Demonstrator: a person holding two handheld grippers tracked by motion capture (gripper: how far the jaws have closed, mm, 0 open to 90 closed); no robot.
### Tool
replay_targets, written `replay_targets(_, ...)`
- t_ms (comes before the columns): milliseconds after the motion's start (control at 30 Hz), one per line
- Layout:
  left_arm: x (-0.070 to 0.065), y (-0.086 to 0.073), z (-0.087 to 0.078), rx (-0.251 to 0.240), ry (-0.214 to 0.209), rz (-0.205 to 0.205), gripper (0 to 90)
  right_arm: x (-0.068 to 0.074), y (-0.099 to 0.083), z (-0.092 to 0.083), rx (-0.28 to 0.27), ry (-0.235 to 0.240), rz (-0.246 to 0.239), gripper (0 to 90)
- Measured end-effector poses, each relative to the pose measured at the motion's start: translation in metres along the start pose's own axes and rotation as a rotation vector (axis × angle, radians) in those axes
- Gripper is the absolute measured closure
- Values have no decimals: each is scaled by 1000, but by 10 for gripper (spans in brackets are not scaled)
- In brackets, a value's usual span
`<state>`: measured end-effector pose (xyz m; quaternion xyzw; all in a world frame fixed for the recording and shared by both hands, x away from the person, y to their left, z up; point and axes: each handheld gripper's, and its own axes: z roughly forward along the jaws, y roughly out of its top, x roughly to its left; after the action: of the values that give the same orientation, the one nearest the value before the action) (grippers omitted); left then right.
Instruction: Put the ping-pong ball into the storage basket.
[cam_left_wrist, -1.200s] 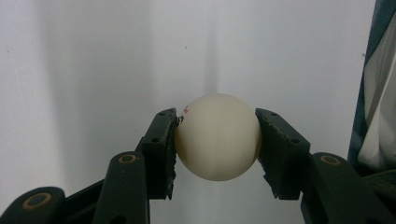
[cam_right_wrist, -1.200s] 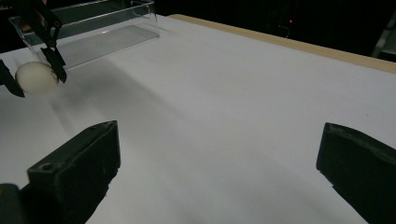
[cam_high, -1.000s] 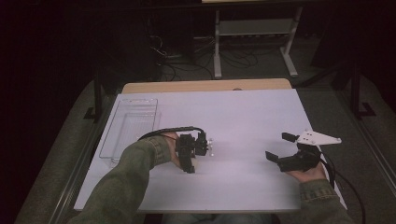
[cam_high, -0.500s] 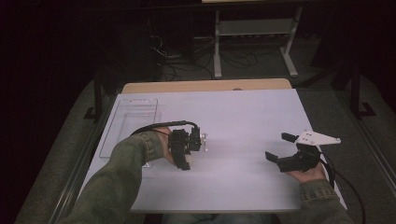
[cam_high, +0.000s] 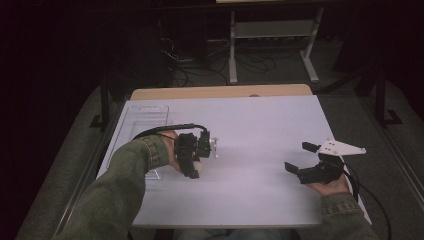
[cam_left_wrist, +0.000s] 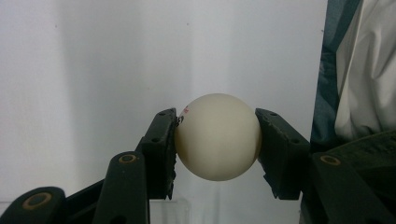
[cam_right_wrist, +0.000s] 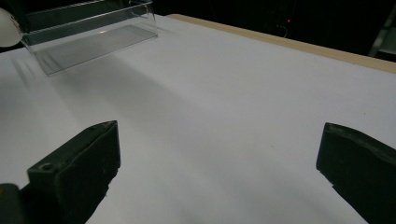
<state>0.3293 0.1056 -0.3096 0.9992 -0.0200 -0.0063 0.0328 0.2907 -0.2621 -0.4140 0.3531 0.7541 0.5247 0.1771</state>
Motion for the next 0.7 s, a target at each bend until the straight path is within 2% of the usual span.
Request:
replay_targets(67,-1,-2,-2,2,-1,-13,510,0,0,0,2,0,0,0)
replay_targets(200,0,-4,-9,-1,8,-3,510,0,0,0,3,0,-3,0)
replay_targets(300,-1,-5,-16,-13,8,-5,510,0,0,1,4,-2,-2,0)
replay_targets(567,0,-12,-33,-9,33,-15,510,0,0,1,5,-2,-3,0)
replay_targets(700,-1,-16,-37,-5,38,-18,510,-1,-1,1,6,-3,1,0)
